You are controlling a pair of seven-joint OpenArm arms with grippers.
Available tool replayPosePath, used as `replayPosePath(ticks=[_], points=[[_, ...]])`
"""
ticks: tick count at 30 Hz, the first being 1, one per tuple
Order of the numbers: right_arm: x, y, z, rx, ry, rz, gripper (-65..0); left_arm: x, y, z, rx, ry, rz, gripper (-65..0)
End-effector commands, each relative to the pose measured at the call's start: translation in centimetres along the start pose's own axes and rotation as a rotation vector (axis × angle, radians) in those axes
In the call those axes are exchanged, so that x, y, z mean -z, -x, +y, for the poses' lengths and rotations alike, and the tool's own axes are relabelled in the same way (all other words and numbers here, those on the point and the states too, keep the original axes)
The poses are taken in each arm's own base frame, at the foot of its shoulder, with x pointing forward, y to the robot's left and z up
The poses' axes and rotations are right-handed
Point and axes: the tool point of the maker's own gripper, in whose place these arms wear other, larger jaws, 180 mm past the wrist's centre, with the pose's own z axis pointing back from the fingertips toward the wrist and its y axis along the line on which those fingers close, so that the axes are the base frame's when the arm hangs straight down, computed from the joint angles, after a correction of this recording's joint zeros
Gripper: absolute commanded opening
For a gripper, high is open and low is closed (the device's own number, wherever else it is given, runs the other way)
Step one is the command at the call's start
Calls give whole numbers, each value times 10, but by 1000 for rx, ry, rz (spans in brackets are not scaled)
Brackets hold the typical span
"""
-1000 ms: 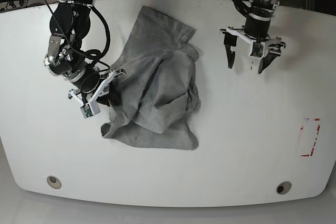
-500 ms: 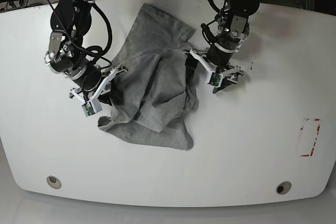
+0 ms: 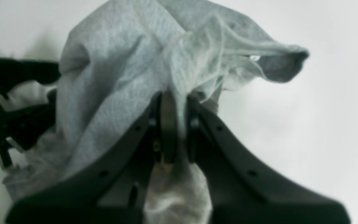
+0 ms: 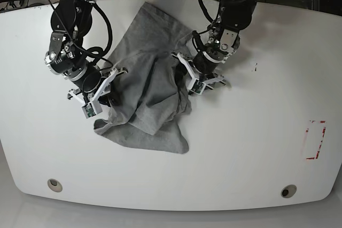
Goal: Fold the T-shirt properly
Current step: 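Lower the left gripper onto the shirt fabric and pinch it, then lift the shirt with both grippers, bringing the left gripper toward the right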
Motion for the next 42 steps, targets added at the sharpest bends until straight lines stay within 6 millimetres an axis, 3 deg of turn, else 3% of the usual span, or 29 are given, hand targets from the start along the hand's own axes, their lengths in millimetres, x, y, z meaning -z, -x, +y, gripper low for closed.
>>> replayPosePath(ticks=[1,4,10,14,20,27,32,36,39,42], points=[[-4,-21,-1,-22,0,-70,-650,4,1,-16,25,66,13,-519],[-3,-20,-2,-24,4,-64,-650,6,9,-21,39,87,51,-615],[0,-14,-5,-11,3,-49,-650,3,11,7,74,49,99,-650],[-1,-28,-8,-27,11,-76,-650,-14,-21,41,79,-39,19,-650],[-2,-42,-38,-32,57,-89,-650,-55,-60,92,133,-185,-20,-650],[2,-82,-62,-54,85,-143,-650,-101,-117,122,258,-276,-81,-650],[-2,-127,-84,-79,113,-209,-650,-133,-157,152,311,-389,-103,-650],[-4,-167,-95,-89,123,-269,-650,-149,-184,169,340,-456,-114,-650],[-6,-185,-105,-91,132,-289,-650,-149,-196,171,378,-451,-106,-650],[-7,-196,-103,-108,129,-304,-650,-144,-192,165,416,-411,-68,-650]])
